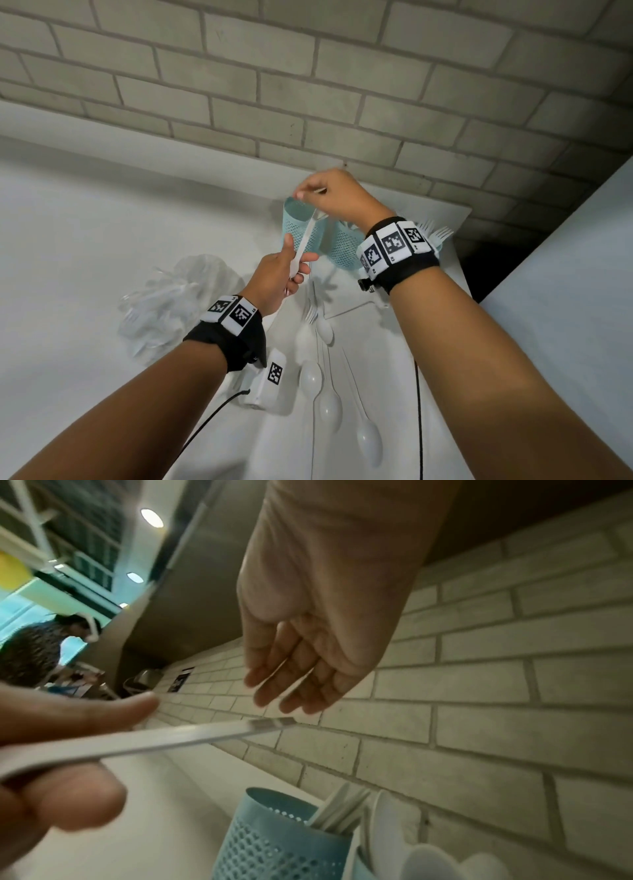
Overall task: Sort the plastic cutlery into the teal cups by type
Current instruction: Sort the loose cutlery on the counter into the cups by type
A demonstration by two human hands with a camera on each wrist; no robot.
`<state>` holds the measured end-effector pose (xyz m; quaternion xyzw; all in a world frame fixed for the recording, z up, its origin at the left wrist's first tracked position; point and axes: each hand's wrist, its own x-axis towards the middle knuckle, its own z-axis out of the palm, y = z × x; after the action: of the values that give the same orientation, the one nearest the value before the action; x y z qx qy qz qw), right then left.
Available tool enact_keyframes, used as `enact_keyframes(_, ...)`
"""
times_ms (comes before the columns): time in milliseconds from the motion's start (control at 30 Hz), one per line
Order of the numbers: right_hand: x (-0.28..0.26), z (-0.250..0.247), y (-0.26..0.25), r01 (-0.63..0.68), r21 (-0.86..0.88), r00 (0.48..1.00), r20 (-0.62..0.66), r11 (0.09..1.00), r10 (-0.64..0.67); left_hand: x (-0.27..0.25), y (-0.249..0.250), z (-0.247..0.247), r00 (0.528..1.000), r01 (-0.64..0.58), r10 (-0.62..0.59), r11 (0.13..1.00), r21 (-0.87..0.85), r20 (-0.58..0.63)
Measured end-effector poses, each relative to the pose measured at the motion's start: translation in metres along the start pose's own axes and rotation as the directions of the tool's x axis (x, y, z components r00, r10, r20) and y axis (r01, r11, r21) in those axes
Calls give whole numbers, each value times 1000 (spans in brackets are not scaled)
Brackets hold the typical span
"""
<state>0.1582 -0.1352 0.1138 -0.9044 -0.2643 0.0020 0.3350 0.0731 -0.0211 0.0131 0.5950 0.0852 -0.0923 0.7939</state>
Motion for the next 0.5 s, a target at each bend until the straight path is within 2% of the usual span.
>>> enact_keyframes(67,-10,-4,-2,-9,-211,985,164,978,44,-2,3,0,1000,6,-6,1000,2,27)
enact_keyframes(133,-20,-8,2,-40,-314,960,251,949,124,-4,6,0,1000,5,-6,1000,2,31)
enact_keyframes(333,-55,-13,24,-216,-291,883,349,932,314,-9,10,-1,996,-81,76,986,-147,-44)
enact_keyframes(500,-85,-9,41,-302,-196,843,401,933,357,-11,7,6,989,-136,121,967,-214,-79)
